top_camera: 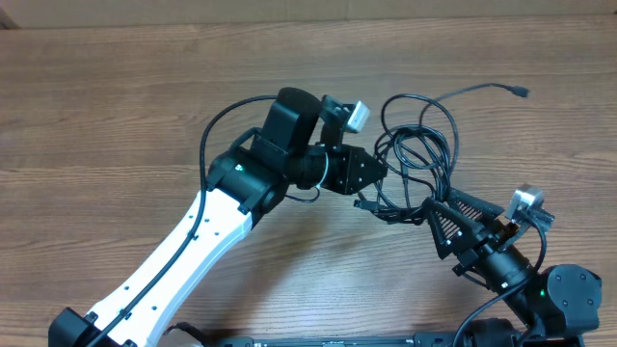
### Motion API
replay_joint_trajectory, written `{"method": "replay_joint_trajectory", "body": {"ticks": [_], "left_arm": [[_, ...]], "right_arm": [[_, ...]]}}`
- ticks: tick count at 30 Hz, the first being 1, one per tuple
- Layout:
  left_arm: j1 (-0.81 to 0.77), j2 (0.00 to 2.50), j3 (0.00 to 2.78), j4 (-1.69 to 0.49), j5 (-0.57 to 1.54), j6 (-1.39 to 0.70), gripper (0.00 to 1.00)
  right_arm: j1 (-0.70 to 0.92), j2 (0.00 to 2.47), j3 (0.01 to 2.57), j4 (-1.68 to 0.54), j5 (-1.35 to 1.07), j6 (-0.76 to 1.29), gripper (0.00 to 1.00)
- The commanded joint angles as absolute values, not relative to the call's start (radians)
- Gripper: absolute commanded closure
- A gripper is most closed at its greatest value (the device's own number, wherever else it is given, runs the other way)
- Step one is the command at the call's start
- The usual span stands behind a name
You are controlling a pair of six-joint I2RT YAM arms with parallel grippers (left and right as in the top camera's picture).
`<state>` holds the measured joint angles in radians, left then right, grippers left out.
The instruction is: Untangle cables
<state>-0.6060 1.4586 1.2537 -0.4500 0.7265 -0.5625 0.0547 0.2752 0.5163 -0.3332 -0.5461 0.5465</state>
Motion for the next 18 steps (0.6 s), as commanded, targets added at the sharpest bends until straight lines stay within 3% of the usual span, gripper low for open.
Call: {"method": "replay_joint_trajectory", "body": {"ticks": [1, 9, 10, 12, 14, 18], "left_arm": [[-0.634, 1.436, 1.28, -0.413, 0.756, -0.493, 0.96], [-0.674, 1.436, 1.28, -0.376, 0.76, -0.493, 0.96], [-0.674, 1.436, 1.28, -0.376, 0.759, -0.492, 0.96], [-0.673, 1.436, 1.28, -0.376, 0.758, -0.469, 0.96], [-0.673, 1.436, 1.28, -0.377, 0.742, -0.467, 0.96], [-0.673, 1.436, 1.28, -0.389, 0.681, -0.467, 0.96]], "right_arm": [[0.061, 0.273, 0.525, -0.329, -0.547, 0.495, 0.39], [0.061, 0.273, 0.524, -0.332, -0.54, 0.492, 0.49], [0.06, 0.273, 0.524, -0.331, -0.539, 0.491, 0.52], [0.061, 0.273, 0.524, -0.331, -0.539, 0.492, 0.79], [0.061, 0.273, 0.524, -0.332, -0.539, 0.492, 0.96], [0.061, 0.273, 0.524, -0.332, -0.539, 0.492, 0.96]]}}
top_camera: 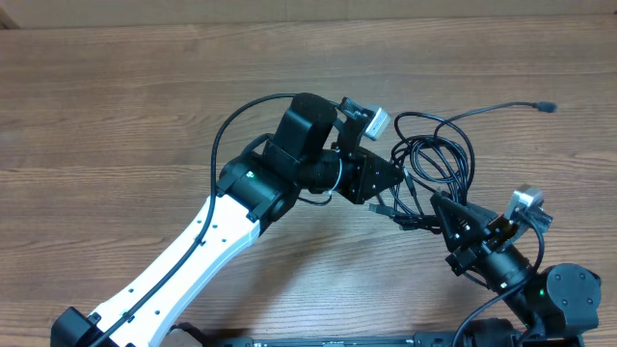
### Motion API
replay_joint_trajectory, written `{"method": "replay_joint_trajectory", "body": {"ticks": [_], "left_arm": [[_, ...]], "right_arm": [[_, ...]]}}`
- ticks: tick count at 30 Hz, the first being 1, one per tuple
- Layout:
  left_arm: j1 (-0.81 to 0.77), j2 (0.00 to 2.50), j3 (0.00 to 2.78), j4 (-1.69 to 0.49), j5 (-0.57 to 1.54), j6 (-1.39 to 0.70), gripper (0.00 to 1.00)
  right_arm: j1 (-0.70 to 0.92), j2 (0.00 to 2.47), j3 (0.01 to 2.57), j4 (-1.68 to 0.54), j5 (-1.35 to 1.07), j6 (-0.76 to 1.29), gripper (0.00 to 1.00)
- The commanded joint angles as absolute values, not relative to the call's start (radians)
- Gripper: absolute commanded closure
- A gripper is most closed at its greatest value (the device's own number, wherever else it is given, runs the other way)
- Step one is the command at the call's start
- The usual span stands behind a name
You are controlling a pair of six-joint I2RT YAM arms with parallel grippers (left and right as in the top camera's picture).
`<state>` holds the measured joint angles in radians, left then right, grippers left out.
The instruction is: Untangle cables
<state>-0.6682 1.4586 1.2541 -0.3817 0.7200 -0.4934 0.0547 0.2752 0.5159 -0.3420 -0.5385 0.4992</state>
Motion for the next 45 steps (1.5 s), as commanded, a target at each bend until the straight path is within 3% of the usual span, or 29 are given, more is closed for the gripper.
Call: {"method": "replay_joint_trajectory", "body": {"ticks": [1, 6, 14, 22, 29, 37, 45], "left_arm": [[-0.673, 1.436, 1.28, -0.395, 0.662, -0.467, 0.96], [-0.673, 1.436, 1.28, -0.453, 0.512, -0.467, 0.96], [-0.664, 1.436, 1.28, -0.686, 0.065, -0.471, 0.96], [-0.653, 1.436, 1.28, -0.775, -0.086, -0.472, 0.96], [-0.653, 1.436, 1.28, -0.817, -0.15, -0.509, 0.96], [-0.653, 1.436, 1.28, -0.928, -0.147, -0.509, 0.96], [-0.655, 1.436, 1.28, -0.931, -0.01, -0.508, 0.96]], "right_arm": [[0.061, 0.273, 0.524, -0.332, -0.539, 0.492, 0.96], [0.06, 0.273, 0.524, -0.346, -0.532, 0.477, 0.96], [0.06, 0.273, 0.525, -0.359, -0.516, 0.462, 0.96], [0.06, 0.273, 0.525, -0.363, -0.508, 0.462, 0.96], [0.06, 0.273, 0.525, -0.392, -0.457, 0.463, 0.96], [0.06, 0.273, 0.525, -0.476, -0.244, 0.663, 0.96], [0.06, 0.273, 0.525, -0.525, -0.157, 0.707, 0.96]]}}
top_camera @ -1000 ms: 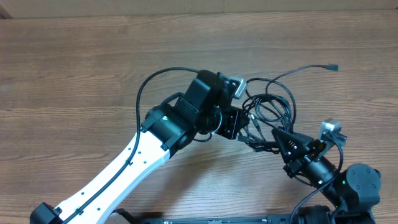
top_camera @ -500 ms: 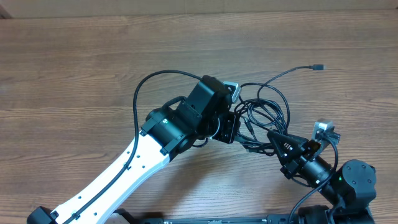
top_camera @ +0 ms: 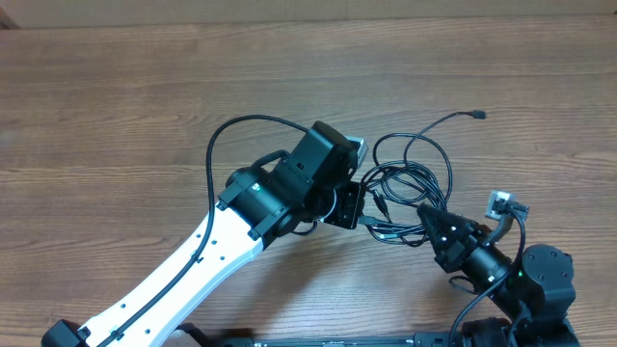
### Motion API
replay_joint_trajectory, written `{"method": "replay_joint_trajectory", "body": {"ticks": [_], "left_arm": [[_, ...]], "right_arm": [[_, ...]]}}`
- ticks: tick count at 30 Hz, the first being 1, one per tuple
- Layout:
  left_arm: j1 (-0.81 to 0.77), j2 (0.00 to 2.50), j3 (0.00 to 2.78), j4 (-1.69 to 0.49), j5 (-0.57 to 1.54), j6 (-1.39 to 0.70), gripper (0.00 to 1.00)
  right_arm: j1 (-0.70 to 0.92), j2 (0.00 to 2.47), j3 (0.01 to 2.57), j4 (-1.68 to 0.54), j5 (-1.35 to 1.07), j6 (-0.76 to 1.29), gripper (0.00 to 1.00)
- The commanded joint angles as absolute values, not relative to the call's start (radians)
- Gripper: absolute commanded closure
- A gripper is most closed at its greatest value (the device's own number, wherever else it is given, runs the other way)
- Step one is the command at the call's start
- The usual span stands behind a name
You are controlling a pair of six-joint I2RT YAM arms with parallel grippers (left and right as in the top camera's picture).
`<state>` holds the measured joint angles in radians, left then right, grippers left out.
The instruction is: Untangle cables
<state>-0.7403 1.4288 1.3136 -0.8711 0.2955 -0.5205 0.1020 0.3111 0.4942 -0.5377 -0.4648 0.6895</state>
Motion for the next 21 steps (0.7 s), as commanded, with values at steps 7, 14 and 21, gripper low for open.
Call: {"method": "replay_joint_trajectory", "body": {"ticks": [7, 14, 21], "left_arm": [[-0.655, 1.436, 1.28, -0.907, 0.056, -0.5, 0.96], [-0.653, 1.436, 1.28, -1.064, -0.13, -0.534, 0.96], [-0.653, 1.436, 1.28, -1.118, -0.247, -0.658, 0.96]], "right_arm": [[0.06, 0.273, 0.525, -0.539, -0.13, 0.707, 0.96], [0.06, 0.273, 0.525, -0.62, 0.001, 0.707, 0.96], [0.06, 0.273, 0.525, -0.615, -0.001, 0.707, 0.96]]}}
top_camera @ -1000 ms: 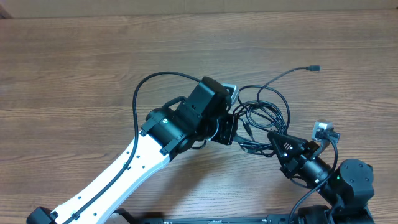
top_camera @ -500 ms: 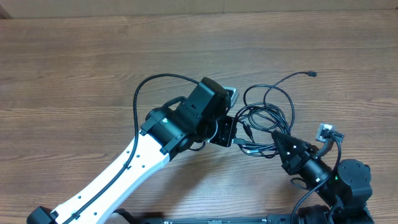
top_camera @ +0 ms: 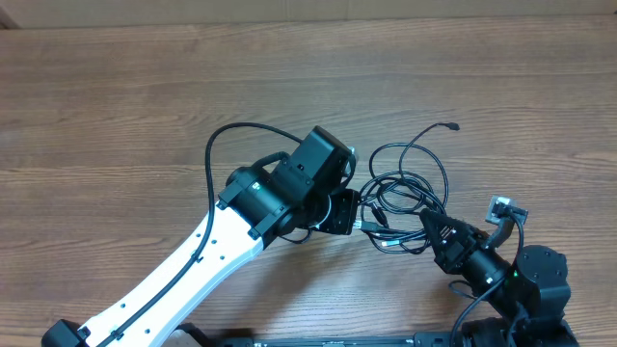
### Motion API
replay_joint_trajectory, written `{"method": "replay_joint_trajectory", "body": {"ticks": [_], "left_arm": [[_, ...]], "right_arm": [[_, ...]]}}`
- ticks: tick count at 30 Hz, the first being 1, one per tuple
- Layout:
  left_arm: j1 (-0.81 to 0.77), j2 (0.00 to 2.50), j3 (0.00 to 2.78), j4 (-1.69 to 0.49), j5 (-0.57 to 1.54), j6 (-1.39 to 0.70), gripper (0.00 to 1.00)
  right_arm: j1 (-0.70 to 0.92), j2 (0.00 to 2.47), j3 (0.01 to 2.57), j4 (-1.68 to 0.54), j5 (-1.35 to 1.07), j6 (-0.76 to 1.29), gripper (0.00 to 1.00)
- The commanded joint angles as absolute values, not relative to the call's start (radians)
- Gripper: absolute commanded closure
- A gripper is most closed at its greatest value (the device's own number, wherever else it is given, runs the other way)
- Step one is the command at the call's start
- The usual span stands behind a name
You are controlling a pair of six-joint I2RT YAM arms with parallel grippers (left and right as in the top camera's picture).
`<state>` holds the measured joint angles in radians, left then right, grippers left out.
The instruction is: Untangle cables
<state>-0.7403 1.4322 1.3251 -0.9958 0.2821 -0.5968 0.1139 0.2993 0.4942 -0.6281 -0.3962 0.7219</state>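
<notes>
A black tangle of cables lies on the wooden table right of centre, its loops overlapping. One loose end with a small plug reaches up and to the right. My left gripper points right into the tangle's left edge and looks shut on strands beside two small connectors. From the lower right, my right gripper reaches into the tangle's lower right edge, its narrow fingers closed on a strand. The wrists hide the exact grip points.
The white left arm runs from the bottom left corner up to the middle, with its own black supply cable arching above it. The right arm's base sits at the bottom right. A wall edge bounds the table's far side.
The tangle has shifted slightly down and left, and its loose plug end now lies lower and further left. Both grippers sit a little lower, still at the tangle's edges.
First the left gripper held the tangle's left side and the right gripper stood open at its lower right. Then the left gripper and tangle were further right. Later both were lower left, with the right gripper closed in the bundle, as now.
</notes>
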Motion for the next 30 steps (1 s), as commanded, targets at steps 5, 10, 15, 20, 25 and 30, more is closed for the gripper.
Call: {"method": "replay_joint_trajectory", "body": {"ticks": [5, 10, 15, 20, 25, 30], "left_arm": [[-0.653, 1.436, 1.28, -1.076, -0.21, -0.702, 0.96], [-0.655, 1.436, 1.28, -0.965, -0.052, -0.624, 0.96], [-0.655, 1.436, 1.28, -0.898, 0.004, -0.62, 0.96], [-0.655, 1.436, 1.28, -0.85, 0.1, -0.589, 0.96], [-0.655, 1.436, 1.28, -0.805, 0.22, -0.569, 0.94], [-0.655, 1.436, 1.28, -0.72, 0.376, -0.479, 0.93]], "right_arm": [[0.06, 0.273, 0.525, -0.606, -0.033, 0.707, 0.96], [0.06, 0.273, 0.525, -0.529, -0.158, 0.707, 0.96], [0.06, 0.273, 0.525, -0.487, -0.227, 0.707, 0.96], [0.061, 0.273, 0.525, -0.476, -0.242, 0.711, 0.96], [0.06, 0.273, 0.525, -0.435, -0.302, 0.75, 0.96], [0.06, 0.273, 0.525, -0.362, -0.407, 0.76, 0.96]]}}
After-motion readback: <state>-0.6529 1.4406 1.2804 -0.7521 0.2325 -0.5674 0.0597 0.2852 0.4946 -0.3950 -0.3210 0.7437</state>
